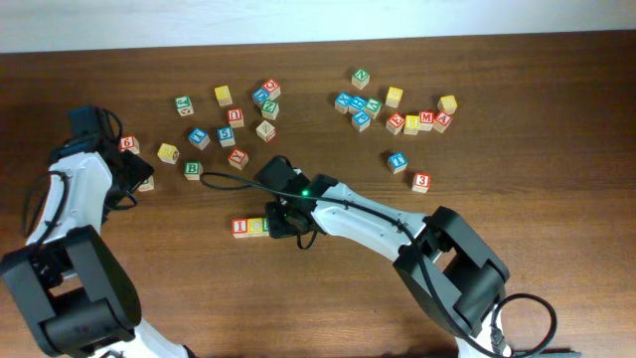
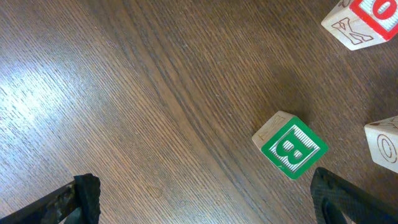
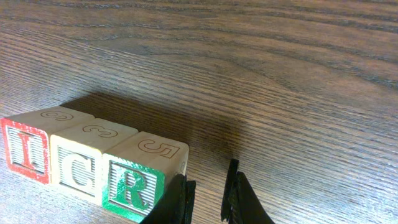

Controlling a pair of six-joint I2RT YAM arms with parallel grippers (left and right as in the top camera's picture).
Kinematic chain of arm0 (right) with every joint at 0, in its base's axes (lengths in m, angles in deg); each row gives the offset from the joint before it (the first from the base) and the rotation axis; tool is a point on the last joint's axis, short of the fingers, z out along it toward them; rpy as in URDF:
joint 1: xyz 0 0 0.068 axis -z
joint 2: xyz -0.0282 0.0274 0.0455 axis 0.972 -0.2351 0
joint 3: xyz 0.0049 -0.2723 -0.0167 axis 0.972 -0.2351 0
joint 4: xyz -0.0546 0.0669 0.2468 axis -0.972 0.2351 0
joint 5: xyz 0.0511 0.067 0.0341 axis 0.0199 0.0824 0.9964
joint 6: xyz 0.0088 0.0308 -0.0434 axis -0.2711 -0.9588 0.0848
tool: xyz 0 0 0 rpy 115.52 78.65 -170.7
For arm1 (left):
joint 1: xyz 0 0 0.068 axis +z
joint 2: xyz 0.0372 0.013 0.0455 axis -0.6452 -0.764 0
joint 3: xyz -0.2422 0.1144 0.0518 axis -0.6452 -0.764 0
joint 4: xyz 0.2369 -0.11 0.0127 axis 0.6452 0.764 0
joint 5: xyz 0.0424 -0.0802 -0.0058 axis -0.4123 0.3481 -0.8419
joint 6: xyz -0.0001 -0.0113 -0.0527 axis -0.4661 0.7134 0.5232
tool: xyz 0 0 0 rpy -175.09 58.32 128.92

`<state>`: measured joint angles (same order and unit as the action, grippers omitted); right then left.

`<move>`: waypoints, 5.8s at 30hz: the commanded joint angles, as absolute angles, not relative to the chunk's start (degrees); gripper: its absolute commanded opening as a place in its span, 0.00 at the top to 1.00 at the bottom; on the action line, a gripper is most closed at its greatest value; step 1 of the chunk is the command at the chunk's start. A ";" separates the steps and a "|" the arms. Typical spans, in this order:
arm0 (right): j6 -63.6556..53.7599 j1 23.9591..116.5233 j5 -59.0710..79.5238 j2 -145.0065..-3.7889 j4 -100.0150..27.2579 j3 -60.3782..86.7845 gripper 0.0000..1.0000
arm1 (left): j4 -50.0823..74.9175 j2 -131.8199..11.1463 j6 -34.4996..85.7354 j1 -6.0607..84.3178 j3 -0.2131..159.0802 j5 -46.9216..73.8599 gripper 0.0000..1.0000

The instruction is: Spell out ICRA

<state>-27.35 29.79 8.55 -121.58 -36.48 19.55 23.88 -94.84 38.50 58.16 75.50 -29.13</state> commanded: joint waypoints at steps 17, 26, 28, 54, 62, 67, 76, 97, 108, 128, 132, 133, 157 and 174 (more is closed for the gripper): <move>-27.59 30.34 0.16 -122.19 -32.21 18.94 0.96 | 23.93 -93.57 38.66 58.24 75.28 -29.35 0.01; -26.26 35.24 0.49 -120.29 -29.09 19.22 0.96 | 23.93 -93.57 38.66 58.24 75.28 -29.35 0.01; -23.50 36.24 0.82 -118.08 -26.05 20.25 0.96 | 23.93 -93.57 38.66 58.24 75.28 -29.35 0.01; -12.25 42.47 -0.01 -112.09 -7.76 44.36 0.02 | 23.93 -93.57 38.66 58.24 75.28 -29.35 0.01; -12.25 42.36 -0.04 -112.09 -7.82 44.34 0.02 | 23.93 -93.57 38.66 58.24 75.28 -29.35 0.01; -12.25 42.36 -0.01 -112.09 -7.82 44.34 0.02 | 23.93 -93.57 38.66 58.24 75.28 -29.35 0.01; -12.25 42.36 -0.04 -112.09 -7.82 44.36 0.02 | 23.93 -93.57 38.66 58.24 75.28 -29.35 0.01; -12.25 42.36 -0.01 -112.09 -7.82 44.34 0.02 | 23.93 -93.57 38.66 58.24 75.28 -29.35 0.01; -12.25 42.36 -0.04 -112.09 -7.82 44.34 0.02 | 23.93 -93.57 38.66 58.24 75.28 -29.35 0.01; -12.27 42.36 0.05 -112.09 -7.87 44.36 0.02 | 23.93 -93.57 38.66 58.24 75.28 -29.35 0.01; -12.29 42.36 0.03 -112.09 -7.84 44.36 0.02 | 23.93 -93.57 38.66 58.24 75.28 -29.35 0.01; -12.34 42.36 0.23 -112.09 -7.91 44.34 0.02 | 23.93 -93.57 38.66 58.24 75.28 -29.35 0.01; -12.27 42.36 0.16 -112.09 -7.87 44.36 0.02 | 23.93 -93.57 38.66 58.24 75.28 -29.35 0.01; -12.27 42.43 -0.04 -112.09 -9.27 44.36 0.01 | 23.93 -93.57 38.66 58.24 75.28 -29.35 0.00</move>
<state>-12.64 42.25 0.69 -112.75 -8.22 43.38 23.88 -94.84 38.50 58.16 75.50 -29.13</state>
